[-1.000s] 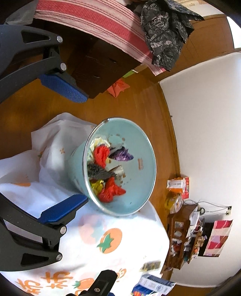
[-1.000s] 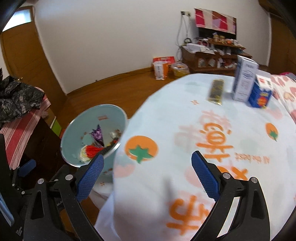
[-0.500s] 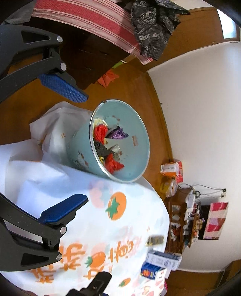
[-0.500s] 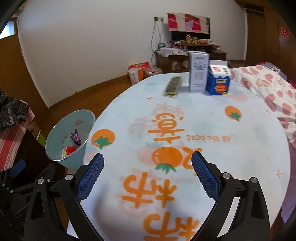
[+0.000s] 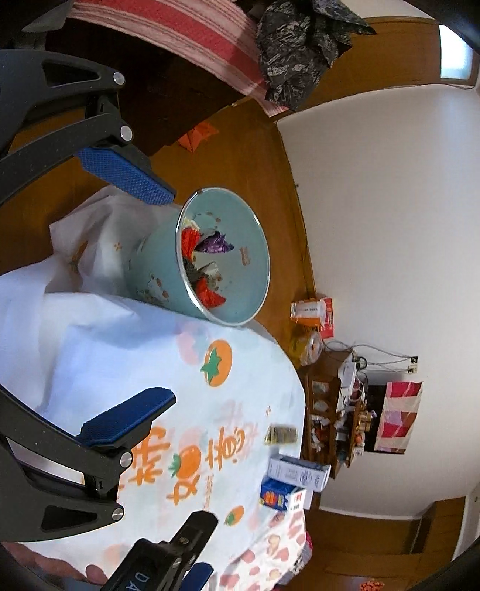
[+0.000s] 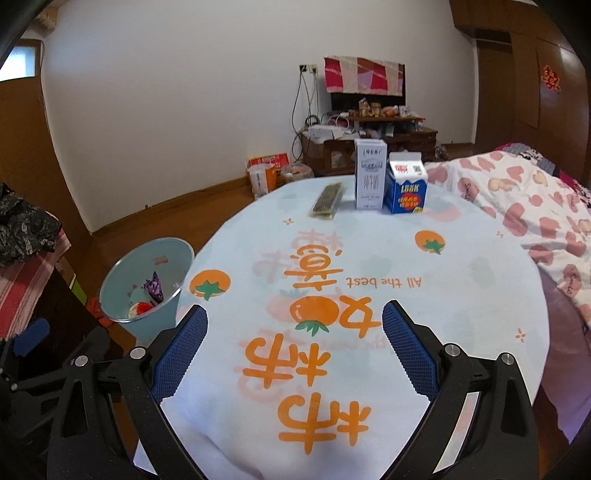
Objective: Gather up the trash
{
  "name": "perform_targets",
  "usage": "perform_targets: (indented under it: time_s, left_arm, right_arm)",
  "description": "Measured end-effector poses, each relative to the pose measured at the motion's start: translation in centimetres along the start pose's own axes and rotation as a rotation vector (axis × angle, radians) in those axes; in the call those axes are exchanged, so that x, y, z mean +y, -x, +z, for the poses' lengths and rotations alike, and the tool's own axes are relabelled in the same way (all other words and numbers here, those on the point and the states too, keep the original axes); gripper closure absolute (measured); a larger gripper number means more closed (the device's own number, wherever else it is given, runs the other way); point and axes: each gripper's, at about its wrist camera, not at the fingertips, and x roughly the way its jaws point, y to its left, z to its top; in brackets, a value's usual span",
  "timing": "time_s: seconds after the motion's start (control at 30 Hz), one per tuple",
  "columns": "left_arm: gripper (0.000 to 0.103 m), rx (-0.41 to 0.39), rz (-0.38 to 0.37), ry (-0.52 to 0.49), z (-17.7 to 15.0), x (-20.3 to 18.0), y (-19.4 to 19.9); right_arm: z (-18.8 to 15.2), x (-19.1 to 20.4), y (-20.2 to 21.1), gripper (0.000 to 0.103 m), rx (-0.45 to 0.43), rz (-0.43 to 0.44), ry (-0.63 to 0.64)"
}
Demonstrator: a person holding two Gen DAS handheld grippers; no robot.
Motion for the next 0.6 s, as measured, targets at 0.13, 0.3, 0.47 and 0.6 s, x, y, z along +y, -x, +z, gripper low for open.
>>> perform_targets:
  time_s: [0.13, 0.3, 0.47, 0.6]
  left_arm:
    - [0.006, -0.021, -0.009, 0.006, 0.0, 0.6, 1.3]
    - [0.006, -0.137, 0.051, 0.033, 0.8, 2.4, 4.3]
    - [0.006, -0.247, 0.126, 0.047, 1.4, 3.7, 6.8]
    - [0.006, -0.298, 0.149, 0.048, 1.8, 4.4, 8.2]
  right_arm:
    - [0.3, 0.6, 1.9, 0.009, -0.047, 0.008, 0.003]
    - [0.9, 1.5, 4.7, 0.006, -0.149, 0.04, 0.0]
    - [1.3, 2.6, 7.5, 0.005, -0.256, 0.084, -0.003]
    - [1.6, 3.4, 8.6, 0.005, -0.294, 0.099, 0.002]
